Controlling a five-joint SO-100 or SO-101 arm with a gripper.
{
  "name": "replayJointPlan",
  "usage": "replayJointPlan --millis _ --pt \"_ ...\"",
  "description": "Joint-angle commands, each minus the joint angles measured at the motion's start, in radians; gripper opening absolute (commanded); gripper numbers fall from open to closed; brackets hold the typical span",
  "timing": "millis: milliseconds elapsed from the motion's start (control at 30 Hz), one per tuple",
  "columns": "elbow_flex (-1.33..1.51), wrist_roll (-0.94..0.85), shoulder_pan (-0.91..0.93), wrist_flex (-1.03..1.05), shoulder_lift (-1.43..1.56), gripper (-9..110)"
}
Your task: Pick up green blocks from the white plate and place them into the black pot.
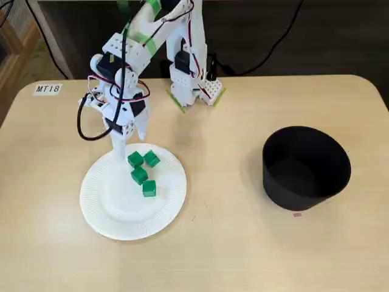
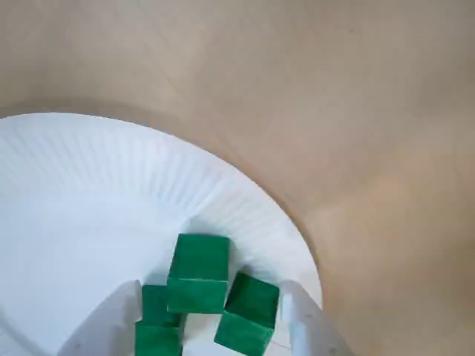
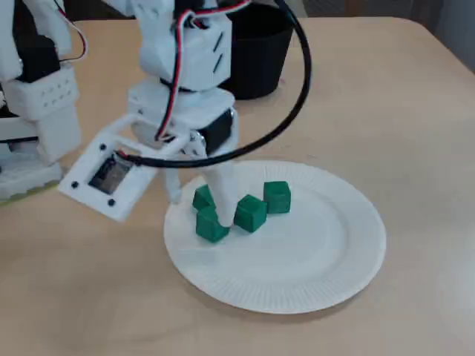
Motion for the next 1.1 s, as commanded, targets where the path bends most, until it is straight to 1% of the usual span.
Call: replayJointPlan --millis 0,400,500,667,900,1067 --pt "-0.028 0.009 -0.012 -0.044 -0.002 25" --pt "0.008 0.041 -0.040 -0.187 -0.052 17" --pt "0.035 0.055 -0.035 -0.245 -0.054 11" --pt "0.052 0.084 -0.025 -0.295 -0.064 -2" --pt "0.064 0.072 -0.051 -0.331 -0.003 -2" --pt "0.025 0.103 -0.124 -0.492 0.198 -2"
